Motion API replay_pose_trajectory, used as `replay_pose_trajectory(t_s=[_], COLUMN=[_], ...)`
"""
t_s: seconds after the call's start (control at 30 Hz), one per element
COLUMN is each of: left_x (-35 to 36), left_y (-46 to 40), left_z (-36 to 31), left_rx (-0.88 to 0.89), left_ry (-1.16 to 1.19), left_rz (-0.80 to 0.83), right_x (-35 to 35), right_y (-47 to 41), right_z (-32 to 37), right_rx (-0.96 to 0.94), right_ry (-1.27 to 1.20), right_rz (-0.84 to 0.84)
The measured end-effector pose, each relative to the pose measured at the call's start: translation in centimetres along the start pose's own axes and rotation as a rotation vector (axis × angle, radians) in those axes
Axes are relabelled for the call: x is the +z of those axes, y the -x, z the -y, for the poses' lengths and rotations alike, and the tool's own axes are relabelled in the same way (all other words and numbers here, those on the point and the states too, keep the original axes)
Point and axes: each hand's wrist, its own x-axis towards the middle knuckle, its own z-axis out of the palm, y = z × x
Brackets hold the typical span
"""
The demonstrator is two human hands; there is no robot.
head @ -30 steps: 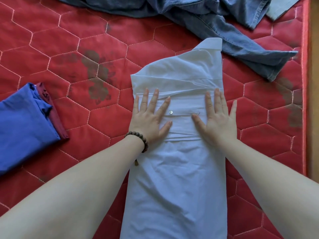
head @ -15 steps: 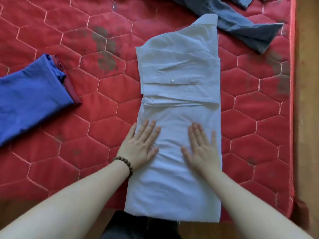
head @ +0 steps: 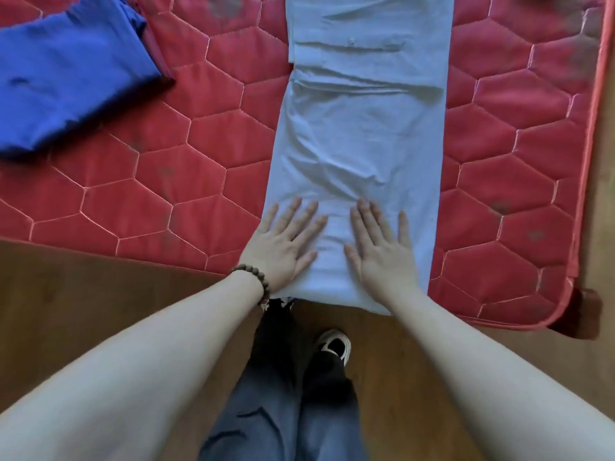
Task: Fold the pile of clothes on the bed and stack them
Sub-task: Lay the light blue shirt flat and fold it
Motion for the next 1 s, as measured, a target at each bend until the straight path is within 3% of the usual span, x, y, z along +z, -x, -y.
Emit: replay_pose_trajectory(t_s=[0.1, 0.2, 0.27, 0.43, 0.57, 0.67, 0.73, 0.8, 0.87, 0.93, 1.0], left_x=[0.5, 0.1, -0.4, -1.6, -1.6, -1.5, -1.9, -3.0, -5.0, -7.0, -8.2], left_y=[3.2, 4.8, 4.8, 3.1, 1.1, 1.4, 1.8, 2.1, 2.0, 0.4, -1.7], left_z=[3.0, 5.6, 7.3, 9.3, 7.3, 6.5, 6.5, 6.5, 6.6, 7.0, 7.6], left_rx=[0.01, 0.13, 0.203, 0.174, 0.358, 0.536, 0.556, 0.538, 0.316, -0.095, -0.472], left_ry=[-0.035, -0.023, -0.028, -0.089, -0.088, -0.107, -0.061, 0.117, 0.439, 0.765, 1.011], left_rz=[0.018, 0.031, -0.009, -0.112, -0.13, -0.036, 0.024, 0.083, 0.073, 0.17, 0.232], right_x=[0.4, -0.4, -1.3, -3.1, -2.8, -2.7, -2.9, -3.9, -7.2, -10.5, -11.7], right_y=[4.0, 6.2, 6.4, 6.6, 6.2, 6.8, 7.3, 7.4, 6.5, 4.3, 1.5], right_z=[-4.0, -6.5, -8.1, -11.3, -10.4, -10.0, -9.6, -8.8, -7.7, -7.1, -7.5], right_rx=[0.088, 0.033, -0.014, 0.204, -0.137, -0.429, -0.514, -0.449, -0.159, 0.174, 0.5], right_ry=[0.057, 0.055, 0.001, -0.025, 0.057, 0.151, 0.117, -0.085, -0.506, -0.929, -1.187], right_rz=[0.056, 0.132, 0.104, 0.005, 0.03, 0.093, 0.113, 0.214, 0.384, 0.477, 0.483])
